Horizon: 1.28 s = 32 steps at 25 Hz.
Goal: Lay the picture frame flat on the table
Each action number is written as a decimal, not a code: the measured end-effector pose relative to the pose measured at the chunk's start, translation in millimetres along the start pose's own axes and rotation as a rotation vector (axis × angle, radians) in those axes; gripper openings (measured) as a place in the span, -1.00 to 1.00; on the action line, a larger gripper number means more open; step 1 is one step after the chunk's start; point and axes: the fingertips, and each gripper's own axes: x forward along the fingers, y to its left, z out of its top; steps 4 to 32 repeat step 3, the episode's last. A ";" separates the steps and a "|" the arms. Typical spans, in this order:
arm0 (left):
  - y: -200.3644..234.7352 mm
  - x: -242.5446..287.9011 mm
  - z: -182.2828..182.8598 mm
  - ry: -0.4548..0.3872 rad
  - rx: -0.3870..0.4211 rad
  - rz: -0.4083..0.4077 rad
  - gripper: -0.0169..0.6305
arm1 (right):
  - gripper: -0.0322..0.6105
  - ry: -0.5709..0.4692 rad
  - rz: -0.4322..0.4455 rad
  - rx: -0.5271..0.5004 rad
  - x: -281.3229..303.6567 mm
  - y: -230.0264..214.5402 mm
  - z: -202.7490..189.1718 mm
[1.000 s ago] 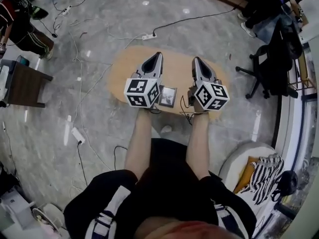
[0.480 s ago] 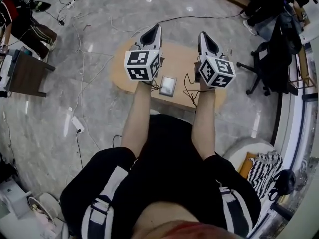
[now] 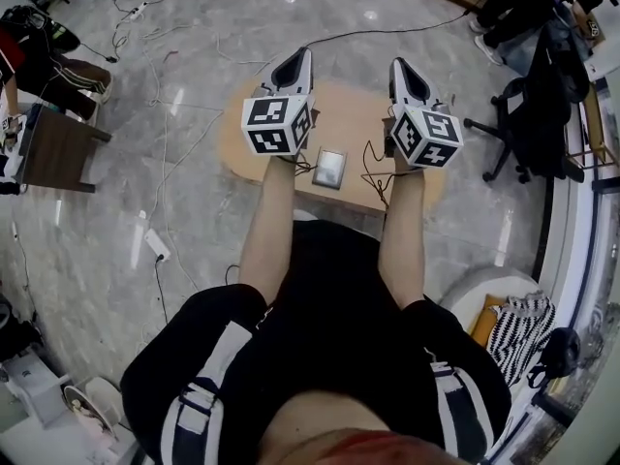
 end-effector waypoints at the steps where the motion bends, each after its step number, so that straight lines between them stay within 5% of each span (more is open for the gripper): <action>1: 1.3 1.7 0.4 0.001 -0.002 0.001 -0.92 | -0.86 0.001 0.003 -0.009 2.3 0.7 1.6; 32: 4.6 4.6 1.5 0.003 -0.007 0.005 -0.92 | -0.87 0.007 0.008 -0.022 7.3 2.6 3.1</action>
